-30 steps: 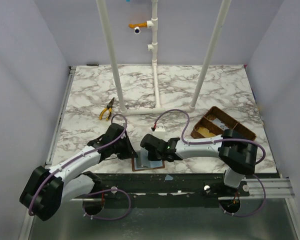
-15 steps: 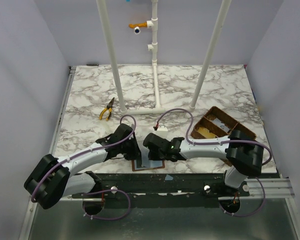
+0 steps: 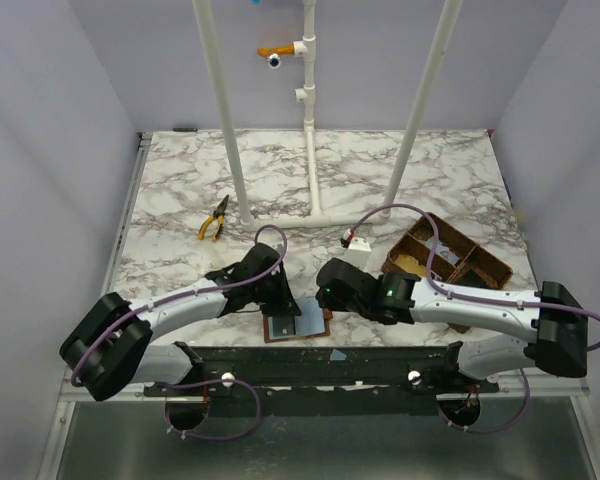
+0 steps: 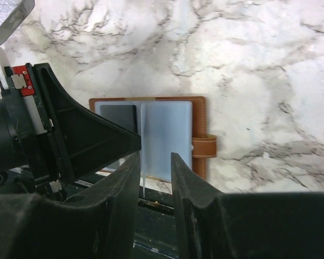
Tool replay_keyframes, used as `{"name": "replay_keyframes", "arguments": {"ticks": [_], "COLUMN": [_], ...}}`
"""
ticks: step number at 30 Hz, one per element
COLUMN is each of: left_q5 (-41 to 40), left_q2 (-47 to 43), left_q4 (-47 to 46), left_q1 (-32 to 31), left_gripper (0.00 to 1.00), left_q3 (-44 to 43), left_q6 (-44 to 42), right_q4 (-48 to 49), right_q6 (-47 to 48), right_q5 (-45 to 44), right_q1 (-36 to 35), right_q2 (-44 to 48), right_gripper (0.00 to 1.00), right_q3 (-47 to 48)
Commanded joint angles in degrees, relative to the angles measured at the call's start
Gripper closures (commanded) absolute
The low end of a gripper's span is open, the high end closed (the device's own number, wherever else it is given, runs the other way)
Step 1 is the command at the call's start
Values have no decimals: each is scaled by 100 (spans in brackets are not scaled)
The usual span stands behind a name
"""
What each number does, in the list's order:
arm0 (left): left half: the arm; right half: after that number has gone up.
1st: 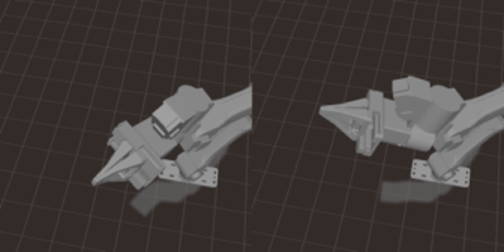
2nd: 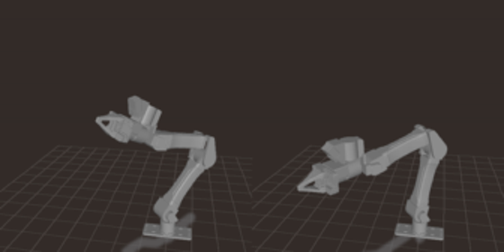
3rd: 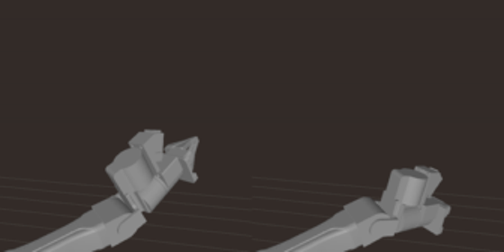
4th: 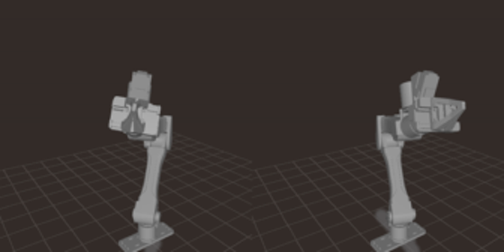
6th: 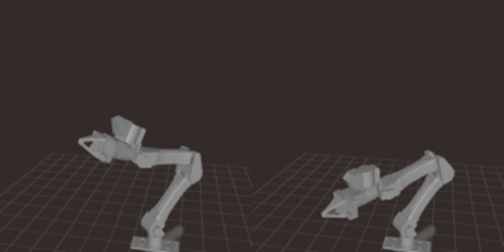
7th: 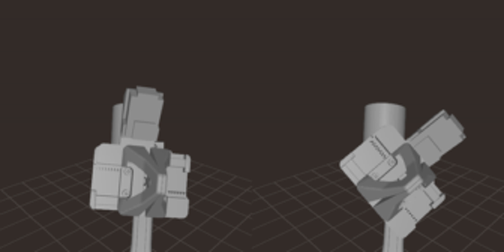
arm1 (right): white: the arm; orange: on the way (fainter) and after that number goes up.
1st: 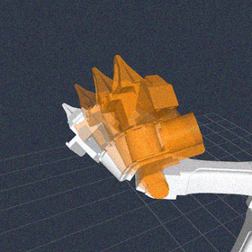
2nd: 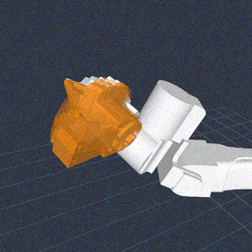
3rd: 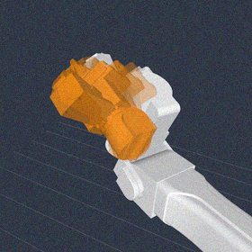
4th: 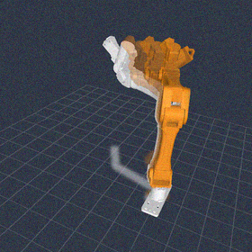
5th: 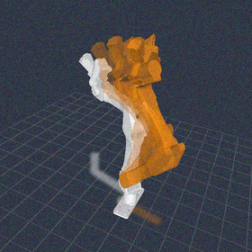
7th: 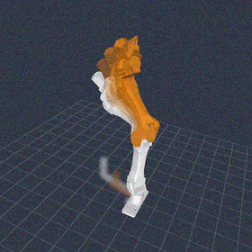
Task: Take the credit cards out of the card holder
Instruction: Remove the credit card from the card holder.
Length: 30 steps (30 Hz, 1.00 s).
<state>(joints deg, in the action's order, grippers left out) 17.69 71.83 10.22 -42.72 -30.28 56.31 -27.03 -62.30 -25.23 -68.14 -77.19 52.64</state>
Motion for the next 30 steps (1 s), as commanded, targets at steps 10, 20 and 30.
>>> {"name": "replay_keyframes", "arguments": {"ticks": [10,20,30], "left_q5": [142,-146,-366], "left_q2": [1088,665,178], "left_q4": [-644,-134,284], "left_q1": [-384,-381,-306], "left_gripper": [97,96,96], "left_q3": [-416,-587,-628], "left_q6": [169,4,-145], "right_q4": [-514,-182,-51], "right_q6": [-468,-410,-311], "right_q5": [-361,-105,-74], "right_q1": [15,17,13], "right_q2": [637,481,363], "right_gripper": [67,67,66], "right_q3": [-609,-650,-562]}}
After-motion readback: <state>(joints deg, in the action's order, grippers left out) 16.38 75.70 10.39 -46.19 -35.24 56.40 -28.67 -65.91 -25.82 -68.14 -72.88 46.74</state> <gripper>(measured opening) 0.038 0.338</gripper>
